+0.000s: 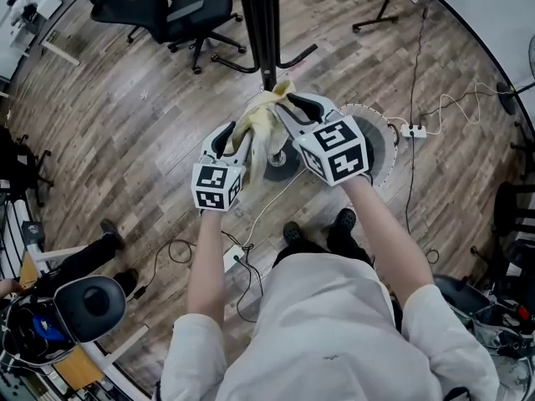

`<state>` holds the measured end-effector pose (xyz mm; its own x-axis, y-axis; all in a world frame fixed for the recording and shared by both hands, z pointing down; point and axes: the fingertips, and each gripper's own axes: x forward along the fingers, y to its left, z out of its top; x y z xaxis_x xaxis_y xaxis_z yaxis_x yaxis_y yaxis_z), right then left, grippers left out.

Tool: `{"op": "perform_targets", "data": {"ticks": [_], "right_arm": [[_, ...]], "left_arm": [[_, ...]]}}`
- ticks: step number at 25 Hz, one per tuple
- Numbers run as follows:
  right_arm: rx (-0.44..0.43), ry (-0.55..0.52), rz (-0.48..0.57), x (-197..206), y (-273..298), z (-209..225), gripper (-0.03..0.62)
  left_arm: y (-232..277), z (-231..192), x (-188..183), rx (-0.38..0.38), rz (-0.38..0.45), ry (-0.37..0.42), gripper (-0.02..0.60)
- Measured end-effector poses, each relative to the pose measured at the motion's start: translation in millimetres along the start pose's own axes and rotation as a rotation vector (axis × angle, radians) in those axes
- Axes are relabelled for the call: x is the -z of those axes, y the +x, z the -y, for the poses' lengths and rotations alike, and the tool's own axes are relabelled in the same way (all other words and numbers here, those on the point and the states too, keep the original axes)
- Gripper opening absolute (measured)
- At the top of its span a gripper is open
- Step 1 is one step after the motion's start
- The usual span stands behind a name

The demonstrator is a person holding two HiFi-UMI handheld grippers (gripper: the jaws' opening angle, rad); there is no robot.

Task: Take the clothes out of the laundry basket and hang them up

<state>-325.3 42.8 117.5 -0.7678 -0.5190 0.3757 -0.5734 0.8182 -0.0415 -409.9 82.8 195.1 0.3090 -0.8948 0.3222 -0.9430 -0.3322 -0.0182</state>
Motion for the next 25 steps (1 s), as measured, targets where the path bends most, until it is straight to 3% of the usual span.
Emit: {"op": "perform_targets", "data": {"ticks": [25], "right_arm": [[-0.004, 0.022, 0.03, -9, -19, -5, 0.106]], "left_arm": [[-46, 4, -47, -0.034, 0.067, 0.055, 0.149]]}}
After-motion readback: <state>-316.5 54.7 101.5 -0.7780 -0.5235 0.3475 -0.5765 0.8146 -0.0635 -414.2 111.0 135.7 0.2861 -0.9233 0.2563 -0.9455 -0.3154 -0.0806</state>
